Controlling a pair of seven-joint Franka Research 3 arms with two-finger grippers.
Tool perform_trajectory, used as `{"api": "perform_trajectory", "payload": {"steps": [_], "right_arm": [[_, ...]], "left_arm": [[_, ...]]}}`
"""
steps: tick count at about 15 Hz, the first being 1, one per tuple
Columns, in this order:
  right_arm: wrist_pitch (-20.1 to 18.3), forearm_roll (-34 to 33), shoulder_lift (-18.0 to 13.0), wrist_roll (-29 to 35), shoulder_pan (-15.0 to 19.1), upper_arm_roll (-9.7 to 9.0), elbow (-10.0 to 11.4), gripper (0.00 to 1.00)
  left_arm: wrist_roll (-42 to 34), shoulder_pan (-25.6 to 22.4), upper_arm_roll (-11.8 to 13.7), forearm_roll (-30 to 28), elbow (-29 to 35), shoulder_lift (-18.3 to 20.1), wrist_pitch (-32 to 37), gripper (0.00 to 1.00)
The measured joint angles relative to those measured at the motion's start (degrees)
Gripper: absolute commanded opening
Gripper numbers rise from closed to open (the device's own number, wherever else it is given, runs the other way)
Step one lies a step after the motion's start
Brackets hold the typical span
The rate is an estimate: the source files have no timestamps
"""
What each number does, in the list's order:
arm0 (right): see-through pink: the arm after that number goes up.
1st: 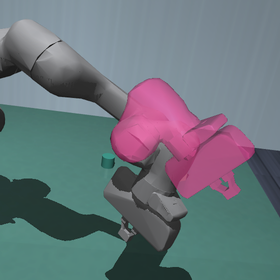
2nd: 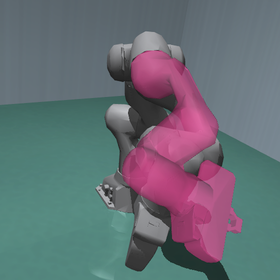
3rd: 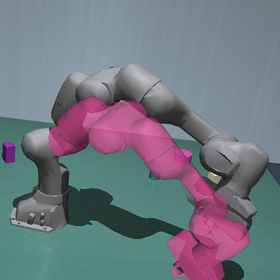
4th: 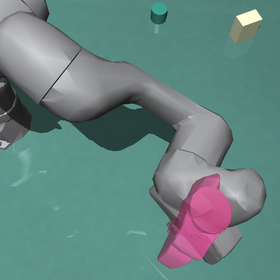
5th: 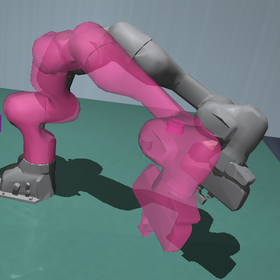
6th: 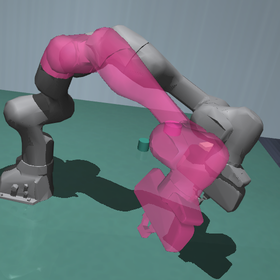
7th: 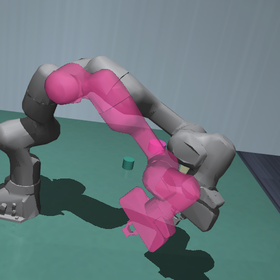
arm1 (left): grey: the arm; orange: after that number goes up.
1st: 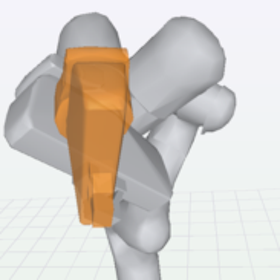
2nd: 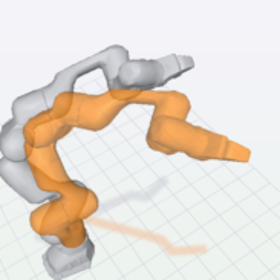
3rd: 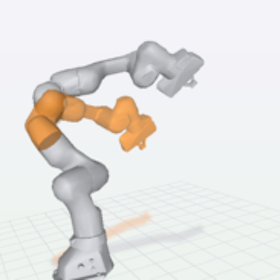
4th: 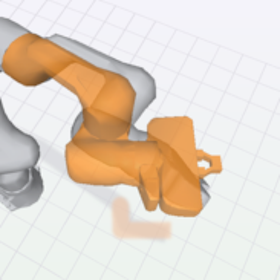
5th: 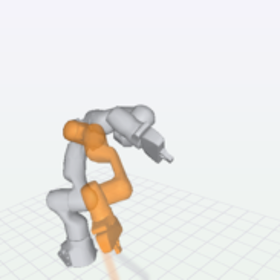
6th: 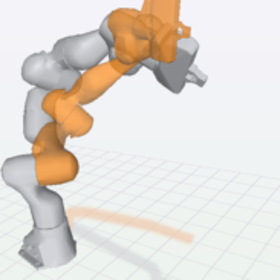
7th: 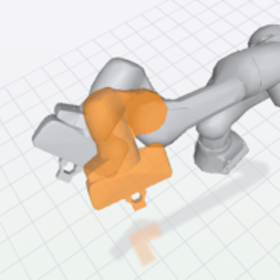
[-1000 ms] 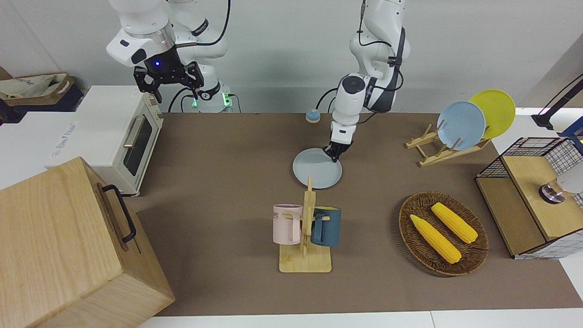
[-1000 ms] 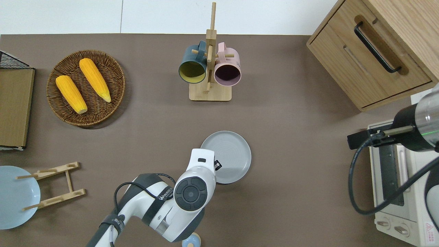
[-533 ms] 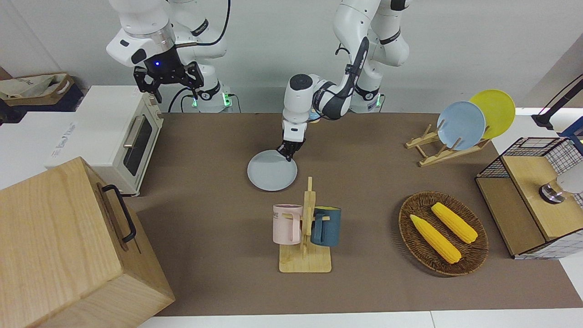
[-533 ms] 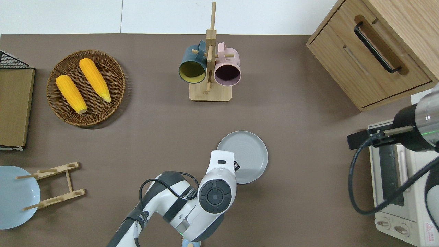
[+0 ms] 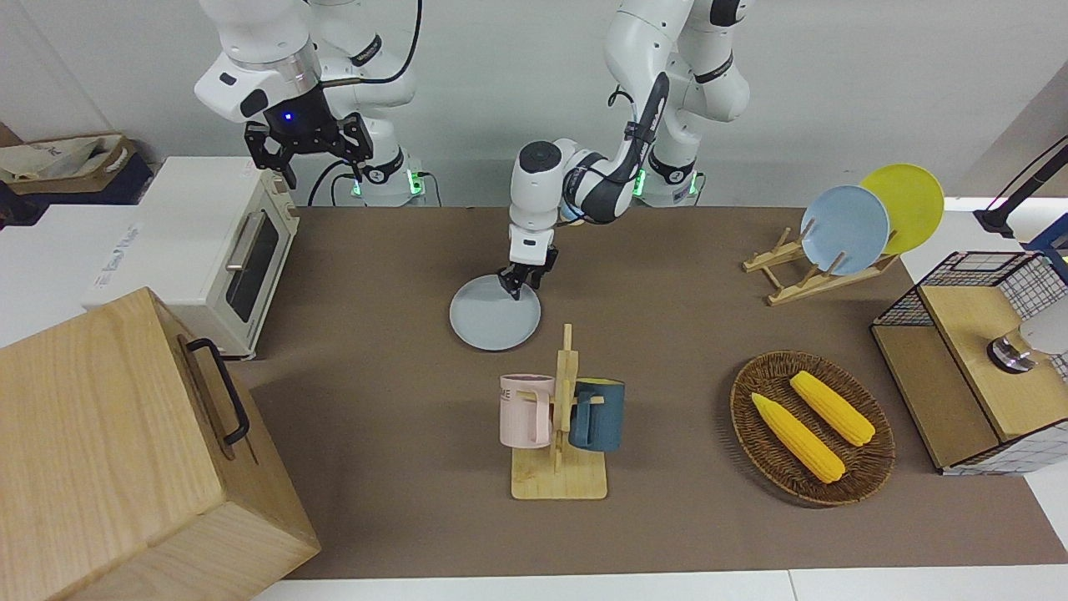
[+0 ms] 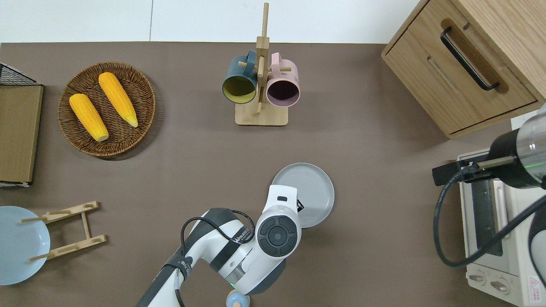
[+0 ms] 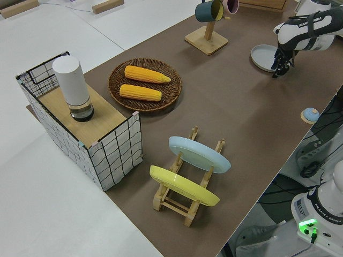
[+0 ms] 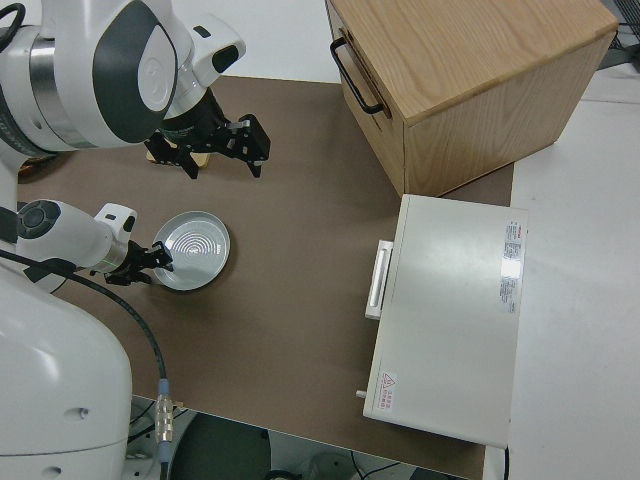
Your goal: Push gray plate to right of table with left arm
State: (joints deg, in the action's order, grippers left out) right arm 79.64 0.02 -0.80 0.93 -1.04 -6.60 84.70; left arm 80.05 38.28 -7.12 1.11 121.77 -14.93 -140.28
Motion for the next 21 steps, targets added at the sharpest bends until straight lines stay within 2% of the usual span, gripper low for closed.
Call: {"api": "perform_trajectory", "payload": {"steps": [6, 10, 16, 19, 21], "right_arm": [[0.00, 0.00, 0.00, 0.00, 0.00, 0.00, 0.00, 0.983], [0.00, 0.00, 0.00, 0.00, 0.00, 0.00, 0.00, 0.983], [0.00, 0.00, 0.00, 0.00, 0.00, 0.00, 0.00, 0.983], [0.00, 0.00, 0.00, 0.00, 0.00, 0.00, 0.00, 0.983], [0.00, 0.00, 0.00, 0.00, 0.00, 0.00, 0.00, 0.983]], "left_arm": [[-4.15, -0.35, 0.65, -0.03, -3.74, 0.26, 7.14, 1.00], [-11.82, -2.99, 1.14, -0.34, -5.62, 4.15, 14.17, 1.00], [-33.24, -13.84, 1.66, -2.74, -8.21, 13.55, 31.83, 1.00], [-43.68, -19.82, 1.93, -3.27, -11.52, 16.05, 41.21, 1.00], [-49.70, -22.91, 2.07, -3.28, -13.40, 16.87, 44.72, 1.00]]}}
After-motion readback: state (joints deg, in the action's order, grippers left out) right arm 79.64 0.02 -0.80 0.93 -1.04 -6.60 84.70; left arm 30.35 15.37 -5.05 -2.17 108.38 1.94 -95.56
